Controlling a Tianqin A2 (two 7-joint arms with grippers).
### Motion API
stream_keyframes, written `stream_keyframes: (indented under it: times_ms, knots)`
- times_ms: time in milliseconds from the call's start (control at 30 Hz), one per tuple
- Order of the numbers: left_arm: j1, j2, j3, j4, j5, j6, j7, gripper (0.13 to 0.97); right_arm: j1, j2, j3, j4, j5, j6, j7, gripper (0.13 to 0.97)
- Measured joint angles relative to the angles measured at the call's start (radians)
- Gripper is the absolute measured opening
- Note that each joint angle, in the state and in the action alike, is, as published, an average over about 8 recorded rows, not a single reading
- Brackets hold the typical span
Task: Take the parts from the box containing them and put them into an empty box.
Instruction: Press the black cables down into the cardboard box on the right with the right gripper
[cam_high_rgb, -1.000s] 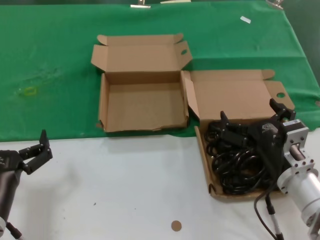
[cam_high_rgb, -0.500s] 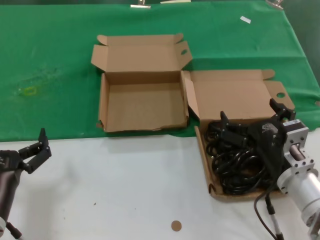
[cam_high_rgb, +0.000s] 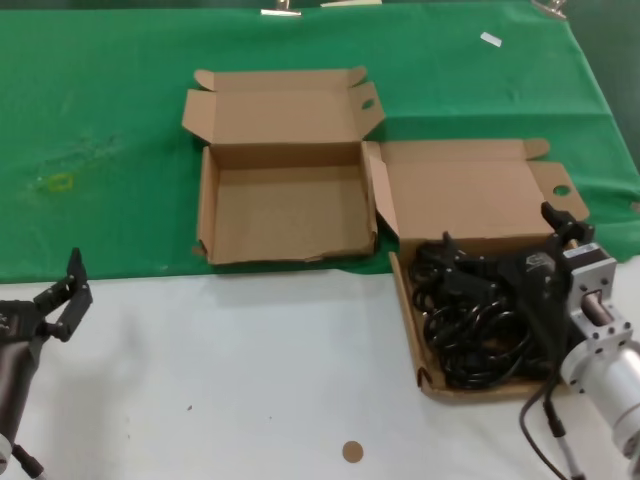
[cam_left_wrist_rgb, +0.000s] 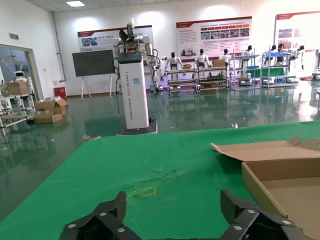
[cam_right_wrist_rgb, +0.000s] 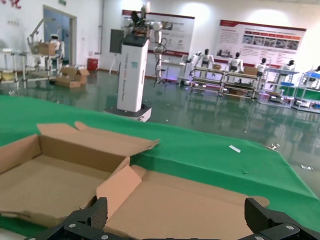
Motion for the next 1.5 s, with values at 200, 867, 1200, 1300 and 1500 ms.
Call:
stream_keyframes:
  times_ms: [200, 867, 1200, 1300, 1500]
  knots:
    - [0.0, 0.0, 0.0, 0.0, 0.0, 0.0, 0.0, 0.668, 0.023, 0.157, -0.117, 0.037, 0.144, 0.072, -0.051, 0.966]
    - [0.0, 0.0, 0.0, 0.0, 0.0, 0.0, 0.0, 0.258, 0.412, 0.699, -0.715, 0.102, 0.456, -0.007, -0.163, 0.966]
    - [0.0, 0.0, 0.0, 0.0, 0.0, 0.0, 0.0, 0.171, 0.628, 0.791, -0.945, 0.067, 0.247, -0.159, -0.002, 0.966]
    - [0.0, 0.0, 0.0, 0.0, 0.0, 0.0, 0.0, 0.164, 0.654, 0.804, -0.954, 0.055, 0.119, -0.217, 0.104, 0.966]
    - [0.0, 0.0, 0.0, 0.0, 0.0, 0.0, 0.0, 0.144, 0.649, 0.818, -0.884, 0.037, -0.13, -0.338, 0.297, 0.966]
